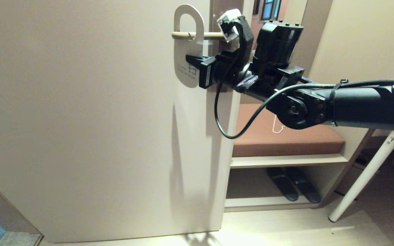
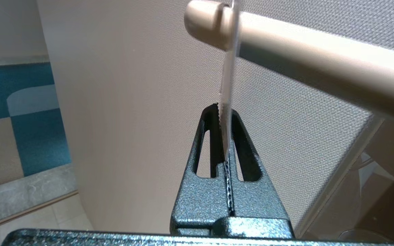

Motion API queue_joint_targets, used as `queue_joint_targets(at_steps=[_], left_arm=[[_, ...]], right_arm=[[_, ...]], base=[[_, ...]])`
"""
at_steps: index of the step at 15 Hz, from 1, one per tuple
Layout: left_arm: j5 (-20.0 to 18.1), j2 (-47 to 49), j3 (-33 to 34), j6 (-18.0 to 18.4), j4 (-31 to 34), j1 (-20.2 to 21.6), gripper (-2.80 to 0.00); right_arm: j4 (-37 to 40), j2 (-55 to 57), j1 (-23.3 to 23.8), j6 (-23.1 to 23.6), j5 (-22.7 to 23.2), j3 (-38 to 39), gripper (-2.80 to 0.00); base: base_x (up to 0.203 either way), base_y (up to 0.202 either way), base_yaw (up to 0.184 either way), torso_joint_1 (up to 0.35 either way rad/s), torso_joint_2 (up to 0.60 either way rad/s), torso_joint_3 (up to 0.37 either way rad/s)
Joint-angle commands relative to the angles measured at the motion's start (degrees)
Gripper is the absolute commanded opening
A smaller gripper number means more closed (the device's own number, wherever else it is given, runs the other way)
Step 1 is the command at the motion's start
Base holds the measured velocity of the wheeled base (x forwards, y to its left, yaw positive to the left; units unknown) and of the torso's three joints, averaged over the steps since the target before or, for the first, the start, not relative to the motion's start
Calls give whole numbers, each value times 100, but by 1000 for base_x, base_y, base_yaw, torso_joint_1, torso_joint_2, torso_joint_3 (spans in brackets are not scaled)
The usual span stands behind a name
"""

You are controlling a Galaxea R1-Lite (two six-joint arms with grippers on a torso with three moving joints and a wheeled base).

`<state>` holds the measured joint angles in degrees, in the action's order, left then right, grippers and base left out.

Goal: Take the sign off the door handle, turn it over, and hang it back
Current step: Take down the sign

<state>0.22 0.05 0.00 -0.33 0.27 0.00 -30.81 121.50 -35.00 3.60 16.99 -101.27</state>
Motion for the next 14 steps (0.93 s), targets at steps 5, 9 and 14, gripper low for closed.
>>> queue_joint_targets(at_steps=[5, 9, 14], left_arm=[[-3, 4, 0, -2, 0, 0, -280], [4, 4, 0, -2, 0, 0, -280], [4, 4, 0, -2, 0, 0, -280]], right_arm=[[-31, 66, -80, 69, 14, 59, -280], [-31, 75, -253, 106, 29, 63, -280], [-171, 137, -332, 80, 41, 90, -280]], base=[[0, 0, 0, 0, 0, 0], [0, 0, 0, 0, 0, 0], [0, 0, 0, 0, 0, 0]])
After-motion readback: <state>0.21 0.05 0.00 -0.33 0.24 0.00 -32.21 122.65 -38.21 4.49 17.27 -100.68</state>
